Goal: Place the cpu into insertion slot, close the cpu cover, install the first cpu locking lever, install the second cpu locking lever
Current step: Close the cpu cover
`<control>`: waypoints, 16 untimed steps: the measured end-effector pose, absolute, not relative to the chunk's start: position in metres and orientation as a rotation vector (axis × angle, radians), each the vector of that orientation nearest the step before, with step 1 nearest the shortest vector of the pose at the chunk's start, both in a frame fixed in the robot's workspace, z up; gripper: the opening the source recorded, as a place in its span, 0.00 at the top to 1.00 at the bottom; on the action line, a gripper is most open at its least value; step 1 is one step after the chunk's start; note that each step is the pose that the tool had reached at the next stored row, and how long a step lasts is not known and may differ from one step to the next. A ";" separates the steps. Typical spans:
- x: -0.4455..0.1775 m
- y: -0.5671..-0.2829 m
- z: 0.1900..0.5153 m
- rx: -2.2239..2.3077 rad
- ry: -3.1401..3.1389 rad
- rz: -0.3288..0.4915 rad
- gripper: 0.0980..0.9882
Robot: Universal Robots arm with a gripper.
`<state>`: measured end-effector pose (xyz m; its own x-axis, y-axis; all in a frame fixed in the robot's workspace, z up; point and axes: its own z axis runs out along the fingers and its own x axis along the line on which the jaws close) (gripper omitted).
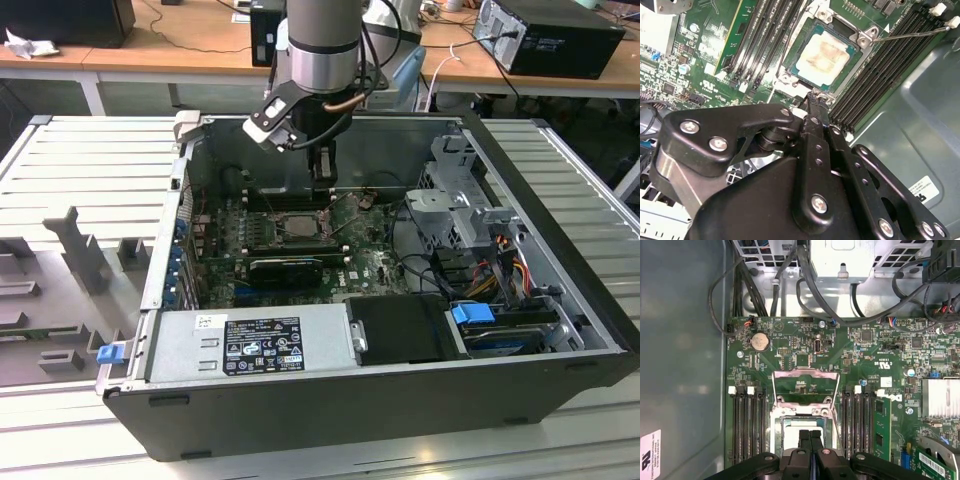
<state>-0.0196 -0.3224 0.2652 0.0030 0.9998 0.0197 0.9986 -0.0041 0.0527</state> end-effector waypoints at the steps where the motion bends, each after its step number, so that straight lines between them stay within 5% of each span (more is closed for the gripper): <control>1: -0.019 -0.322 0.265 2.208 2.200 0.080 0.99; 16: -0.016 -0.321 0.269 2.208 2.200 0.080 0.99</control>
<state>-0.0164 -0.3214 0.2688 0.0030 0.9998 0.0197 0.9986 -0.0041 0.0526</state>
